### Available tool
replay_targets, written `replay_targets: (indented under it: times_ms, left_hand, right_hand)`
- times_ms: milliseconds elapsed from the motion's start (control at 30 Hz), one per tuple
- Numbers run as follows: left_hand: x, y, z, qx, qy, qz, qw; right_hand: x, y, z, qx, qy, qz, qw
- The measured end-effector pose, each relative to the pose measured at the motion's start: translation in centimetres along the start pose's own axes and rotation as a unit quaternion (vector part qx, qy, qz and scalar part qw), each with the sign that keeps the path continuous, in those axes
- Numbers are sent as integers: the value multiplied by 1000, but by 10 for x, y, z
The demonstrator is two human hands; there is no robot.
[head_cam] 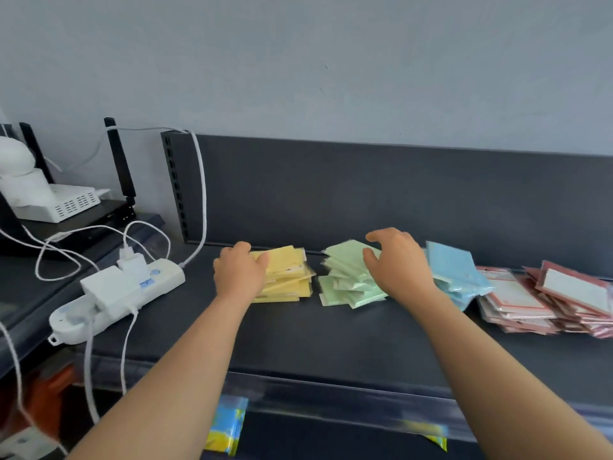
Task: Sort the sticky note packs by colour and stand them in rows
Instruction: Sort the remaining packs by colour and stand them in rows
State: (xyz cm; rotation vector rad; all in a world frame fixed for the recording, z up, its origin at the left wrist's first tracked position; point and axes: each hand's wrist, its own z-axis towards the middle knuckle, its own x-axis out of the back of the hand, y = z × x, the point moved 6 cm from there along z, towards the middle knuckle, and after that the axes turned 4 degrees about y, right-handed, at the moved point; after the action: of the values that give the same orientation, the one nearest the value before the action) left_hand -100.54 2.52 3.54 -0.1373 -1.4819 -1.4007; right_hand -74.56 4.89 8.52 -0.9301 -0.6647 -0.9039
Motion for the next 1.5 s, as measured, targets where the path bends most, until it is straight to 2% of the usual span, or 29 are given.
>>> replay_targets:
  times_ms: [167,300,400,500,633,767,867,1000,1067,1200,1500]
  left_hand:
    - [16,-15,-14,-25,-1,-102,995]
    - [11,-32,-25,24,-52,-170,984]
    - [0,-41,-26,64,-82,-199,974]
    - [-3,-39,-24,85,-96,-211,969]
    - [-7,-37,-13,111,-103,-253,956]
    - [-10,-36,-9,102,-97,-284,948]
    - [-8,-41,-9,93,-103,-306,942]
    - [-3,-50,-13,114,-129,-307,936]
    - [-1,-50,-18,86,-134,-281,946]
    - [-2,-56,-34,22,-143,-217,965]
    - [3,-66,-32,6,-174,-228,958]
  right_hand:
    - [-14,-41,-29,12,-4,126,992]
    - [-37,-66,-49,24,-36,216,976]
    - [-58,-74,-52,10,-97,233,968]
    - [-81,-79,-45,31,-132,243,961]
    - [-102,-82,-33,11,-173,238,956]
    - [-111,-79,-33,0,-159,250,955]
    - [-107,-73,-39,-22,-121,287,950]
    - [-99,-70,-45,-63,-64,329,940]
    - [-100,-67,-49,-84,-44,325,941]
    - [-103,-64,-63,-108,-45,291,950]
    - [-105,-58,-75,-147,-68,292,943]
